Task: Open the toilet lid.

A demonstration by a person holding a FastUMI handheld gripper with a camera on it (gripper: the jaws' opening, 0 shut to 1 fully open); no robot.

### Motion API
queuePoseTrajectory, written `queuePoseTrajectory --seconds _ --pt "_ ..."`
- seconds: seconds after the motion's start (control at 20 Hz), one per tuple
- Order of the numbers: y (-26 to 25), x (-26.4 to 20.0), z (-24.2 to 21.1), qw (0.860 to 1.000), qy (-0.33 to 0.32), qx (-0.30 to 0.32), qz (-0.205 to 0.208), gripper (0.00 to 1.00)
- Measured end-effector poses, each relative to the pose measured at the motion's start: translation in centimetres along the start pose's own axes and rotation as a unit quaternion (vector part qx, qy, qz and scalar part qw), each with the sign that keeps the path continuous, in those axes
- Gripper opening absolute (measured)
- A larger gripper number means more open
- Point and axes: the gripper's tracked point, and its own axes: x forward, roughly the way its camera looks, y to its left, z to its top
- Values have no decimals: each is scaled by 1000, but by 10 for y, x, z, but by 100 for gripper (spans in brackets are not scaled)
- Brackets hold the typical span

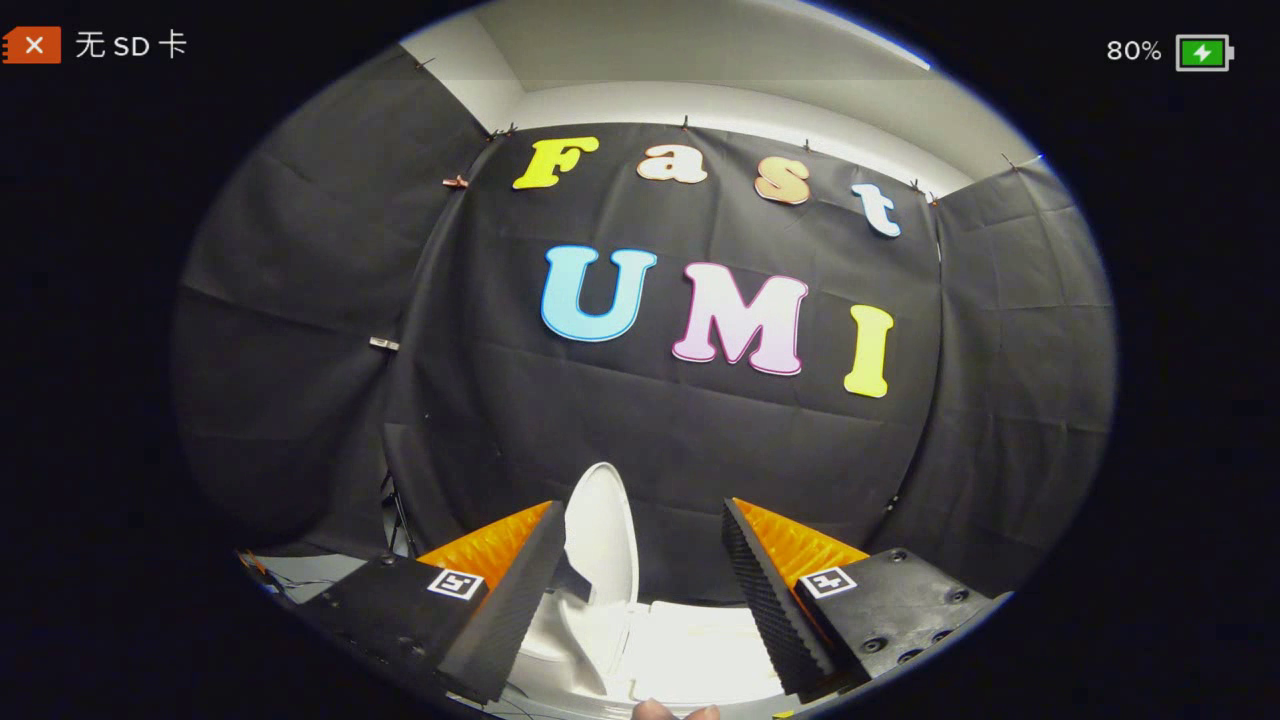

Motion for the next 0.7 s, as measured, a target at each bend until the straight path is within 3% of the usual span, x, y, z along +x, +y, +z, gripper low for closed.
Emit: queuePoseTrajectory --seconds 0.7 --pt "-93 -35 39 999 -12 21 -46 99"
